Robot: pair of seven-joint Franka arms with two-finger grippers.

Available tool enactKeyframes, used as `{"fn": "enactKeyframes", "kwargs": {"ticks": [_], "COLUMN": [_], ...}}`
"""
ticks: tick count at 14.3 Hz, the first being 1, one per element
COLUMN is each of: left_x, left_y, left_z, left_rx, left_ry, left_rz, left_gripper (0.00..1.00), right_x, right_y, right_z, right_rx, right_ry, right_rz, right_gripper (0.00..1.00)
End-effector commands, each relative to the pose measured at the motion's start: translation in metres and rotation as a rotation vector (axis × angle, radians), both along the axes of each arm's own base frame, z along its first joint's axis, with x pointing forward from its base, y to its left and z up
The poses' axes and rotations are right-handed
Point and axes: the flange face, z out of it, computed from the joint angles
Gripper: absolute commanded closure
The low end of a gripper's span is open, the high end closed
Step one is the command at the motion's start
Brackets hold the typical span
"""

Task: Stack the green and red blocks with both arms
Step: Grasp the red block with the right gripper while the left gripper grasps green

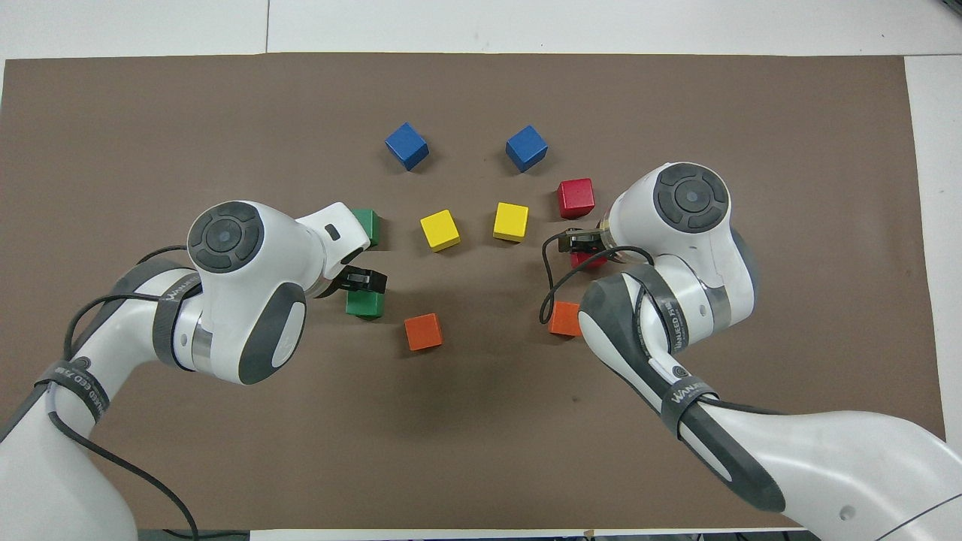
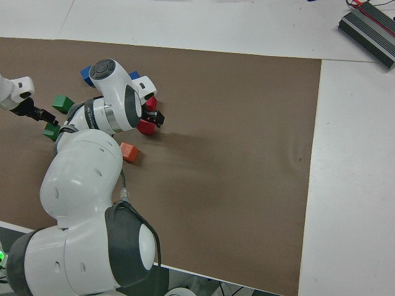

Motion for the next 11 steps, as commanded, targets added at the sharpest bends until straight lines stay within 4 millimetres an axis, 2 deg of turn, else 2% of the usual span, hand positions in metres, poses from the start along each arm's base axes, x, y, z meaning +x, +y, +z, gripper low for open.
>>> {"fn": "enactKeyframes", "kwargs": {"ticks": [1,3,4,5,6,7,9,11], "left_x": [0.000,-0.001,-0.003,-0.004,-0.005,-0.007,-0.010,-0.011], "left_y": [-0.006,-0.008,-0.011,-0.015,-0.015,-0.017,-0.016,-0.017], "left_z": [-0.009,-0.011,-0.014,-0.018,-0.020,-0.021,-0.024,-0.023], "left_rx": [-0.004,-0.003,0.000,0.003,0.004,0.006,0.014,0.016], "left_ry": [0.000,0.003,0.010,0.018,0.021,0.023,0.040,0.045], "left_rz": [0.017,0.022,0.028,0.033,0.034,0.031,0.039,0.042], "left_gripper": [0.00,0.00,0.00,0.00,0.00,0.00,0.01,0.03], "right_x": [-0.005,-0.007,-0.007,-0.008,-0.008,-0.007,0.001,0.016], "right_y": [0.013,0.017,0.016,0.016,0.014,0.012,-0.002,-0.038], "right_z": [-0.006,-0.006,-0.007,-0.008,-0.008,-0.006,0.005,0.036], "right_rx": [-0.006,-0.007,-0.012,-0.022,-0.036,-0.049,-0.058,-0.063], "right_ry": [-0.011,-0.010,-0.010,-0.011,-0.015,-0.019,-0.033,-0.057], "right_rz": [0.004,0.014,0.030,0.048,0.058,0.071,0.091,0.085], "right_gripper": [0.00,0.01,0.25,0.64,0.96,1.00,1.00,1.00]}}
